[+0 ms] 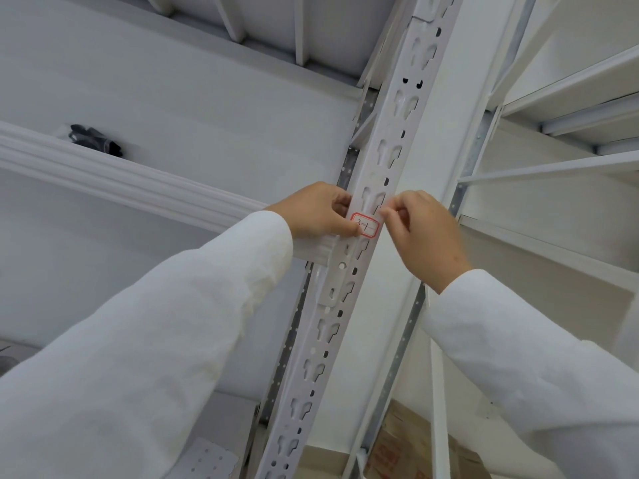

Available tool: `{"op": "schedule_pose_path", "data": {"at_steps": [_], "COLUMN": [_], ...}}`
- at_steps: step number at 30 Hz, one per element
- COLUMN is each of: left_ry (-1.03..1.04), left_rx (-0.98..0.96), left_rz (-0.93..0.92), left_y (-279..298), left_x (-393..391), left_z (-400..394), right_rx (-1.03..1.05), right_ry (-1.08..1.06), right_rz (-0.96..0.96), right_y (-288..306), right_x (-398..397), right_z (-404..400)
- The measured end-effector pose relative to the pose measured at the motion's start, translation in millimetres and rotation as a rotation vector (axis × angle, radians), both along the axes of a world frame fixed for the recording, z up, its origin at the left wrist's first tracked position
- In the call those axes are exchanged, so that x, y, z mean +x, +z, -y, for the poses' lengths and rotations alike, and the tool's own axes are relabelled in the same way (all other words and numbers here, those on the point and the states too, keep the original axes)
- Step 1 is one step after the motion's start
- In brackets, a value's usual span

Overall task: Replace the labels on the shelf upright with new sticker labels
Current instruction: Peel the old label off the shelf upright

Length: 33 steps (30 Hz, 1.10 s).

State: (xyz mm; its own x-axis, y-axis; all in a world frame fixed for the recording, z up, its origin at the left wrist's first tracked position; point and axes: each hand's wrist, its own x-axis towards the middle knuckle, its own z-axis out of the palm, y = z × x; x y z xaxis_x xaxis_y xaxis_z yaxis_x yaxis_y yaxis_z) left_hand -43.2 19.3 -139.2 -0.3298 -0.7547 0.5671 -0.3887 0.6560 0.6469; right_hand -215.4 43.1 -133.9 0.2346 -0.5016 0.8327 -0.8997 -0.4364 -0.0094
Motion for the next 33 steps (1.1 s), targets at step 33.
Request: {"op": "schedule_pose_path", "data": {"at_steps": [33], "left_ry": [0.013], "left_rx": [-0.023], "left_rz": [0.000], "left_y": [-0.8], "left_x": [-0.6], "left_z": [-2.2], "right_rx": [-0.088], "right_ry": [-0.133], "right_rz": [-0.001], "right_y": [-19.0], "right_x": [6.6], "right_z": [2.3]}}
